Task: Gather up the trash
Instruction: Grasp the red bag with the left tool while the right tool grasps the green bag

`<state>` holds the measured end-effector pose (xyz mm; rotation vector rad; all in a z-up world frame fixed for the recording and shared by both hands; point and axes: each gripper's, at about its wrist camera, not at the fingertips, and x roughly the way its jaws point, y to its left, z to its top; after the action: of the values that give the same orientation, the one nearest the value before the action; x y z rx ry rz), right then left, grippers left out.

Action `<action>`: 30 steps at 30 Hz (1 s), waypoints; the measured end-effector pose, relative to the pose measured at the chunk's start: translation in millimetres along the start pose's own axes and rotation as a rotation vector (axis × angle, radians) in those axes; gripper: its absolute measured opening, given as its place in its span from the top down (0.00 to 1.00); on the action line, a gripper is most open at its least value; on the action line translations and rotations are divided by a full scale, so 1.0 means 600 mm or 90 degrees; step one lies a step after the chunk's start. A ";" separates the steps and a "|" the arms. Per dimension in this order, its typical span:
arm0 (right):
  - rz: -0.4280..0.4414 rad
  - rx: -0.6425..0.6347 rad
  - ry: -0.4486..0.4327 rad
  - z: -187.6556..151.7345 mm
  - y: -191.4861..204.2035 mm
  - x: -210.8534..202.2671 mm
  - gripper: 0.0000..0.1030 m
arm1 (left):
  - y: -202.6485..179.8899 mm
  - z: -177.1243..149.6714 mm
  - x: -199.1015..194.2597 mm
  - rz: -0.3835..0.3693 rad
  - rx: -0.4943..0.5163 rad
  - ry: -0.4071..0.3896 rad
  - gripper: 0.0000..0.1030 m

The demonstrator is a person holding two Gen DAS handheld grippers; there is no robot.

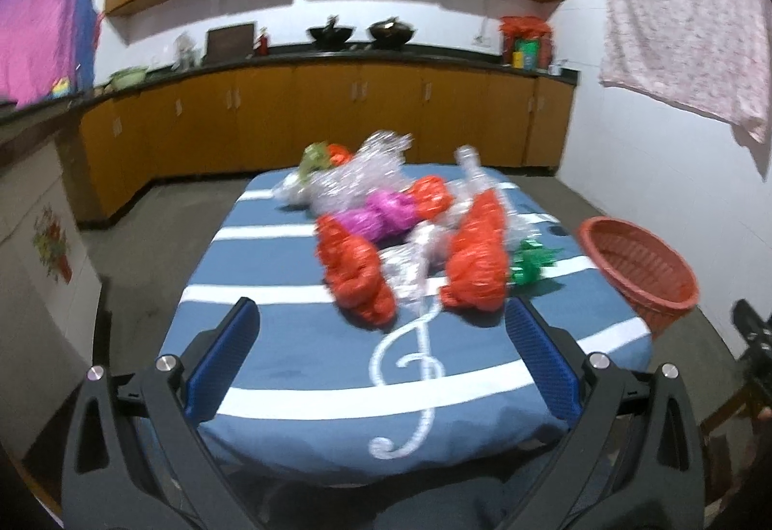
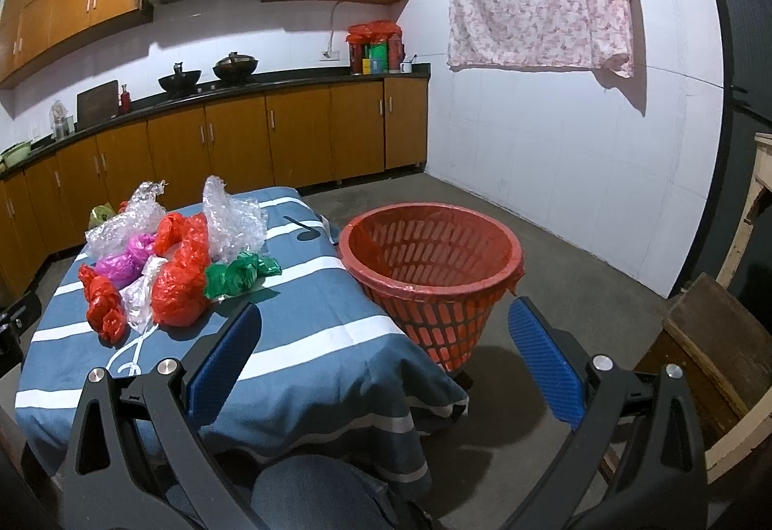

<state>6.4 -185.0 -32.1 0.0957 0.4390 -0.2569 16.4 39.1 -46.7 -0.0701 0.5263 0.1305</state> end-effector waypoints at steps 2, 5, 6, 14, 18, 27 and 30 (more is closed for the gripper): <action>0.008 -0.003 -0.004 0.005 0.008 0.010 0.02 | 0.020 0.005 0.026 0.021 -0.015 0.015 0.04; 0.020 -0.010 -0.012 0.018 0.028 0.038 0.02 | 0.038 0.014 0.072 0.045 -0.023 0.034 0.04; 0.027 -0.010 -0.010 0.024 0.037 0.051 0.02 | 0.041 0.017 0.086 0.046 -0.028 0.044 0.04; 0.083 -0.002 0.049 0.044 0.104 0.167 0.11 | 0.054 0.050 0.201 0.042 -0.056 0.081 0.11; 0.113 -0.005 0.122 0.038 0.144 0.235 0.30 | 0.041 0.058 0.244 0.052 -0.037 0.101 0.17; 0.131 0.008 0.221 0.025 0.191 0.333 0.38 | 0.052 0.050 0.310 0.075 -0.031 0.158 0.24; 0.129 -0.001 0.257 0.016 0.203 0.362 0.45 | 0.057 0.046 0.320 0.084 -0.025 0.167 0.25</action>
<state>232.6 -118.1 -113.0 0.1912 0.8256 -0.0350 189.5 96.0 -121.1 -0.0916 0.7901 0.2629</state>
